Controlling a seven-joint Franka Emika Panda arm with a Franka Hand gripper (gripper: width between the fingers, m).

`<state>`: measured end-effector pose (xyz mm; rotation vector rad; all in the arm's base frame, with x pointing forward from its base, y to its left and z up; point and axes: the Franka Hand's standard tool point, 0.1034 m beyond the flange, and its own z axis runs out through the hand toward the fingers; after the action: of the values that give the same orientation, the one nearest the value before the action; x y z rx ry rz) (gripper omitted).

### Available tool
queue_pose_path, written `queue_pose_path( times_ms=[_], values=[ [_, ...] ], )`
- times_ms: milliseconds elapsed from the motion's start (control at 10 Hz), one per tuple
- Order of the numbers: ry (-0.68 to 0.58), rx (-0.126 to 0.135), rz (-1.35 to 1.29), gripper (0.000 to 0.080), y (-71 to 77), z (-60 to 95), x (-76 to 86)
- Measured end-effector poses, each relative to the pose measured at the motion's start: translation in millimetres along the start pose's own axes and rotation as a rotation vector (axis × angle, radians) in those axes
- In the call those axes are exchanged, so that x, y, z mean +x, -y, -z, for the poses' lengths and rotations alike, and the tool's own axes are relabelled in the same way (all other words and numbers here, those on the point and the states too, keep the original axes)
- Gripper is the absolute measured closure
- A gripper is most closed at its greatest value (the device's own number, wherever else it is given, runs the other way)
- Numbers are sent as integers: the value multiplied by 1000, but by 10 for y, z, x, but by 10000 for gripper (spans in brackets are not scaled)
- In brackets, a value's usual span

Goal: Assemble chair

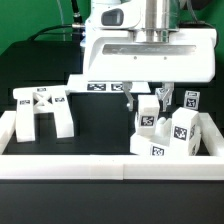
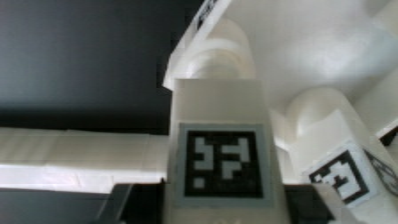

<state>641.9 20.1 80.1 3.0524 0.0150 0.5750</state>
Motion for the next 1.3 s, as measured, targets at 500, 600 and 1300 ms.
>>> queue_pose_path(
  times_ms=[500, 600, 1300],
  values=[
    [-108, -14, 10, 508, 13, 12, -39],
    [-107, -14, 10, 508, 12, 11, -38],
    [-106, -14, 11, 152, 12, 7, -43]
  ],
)
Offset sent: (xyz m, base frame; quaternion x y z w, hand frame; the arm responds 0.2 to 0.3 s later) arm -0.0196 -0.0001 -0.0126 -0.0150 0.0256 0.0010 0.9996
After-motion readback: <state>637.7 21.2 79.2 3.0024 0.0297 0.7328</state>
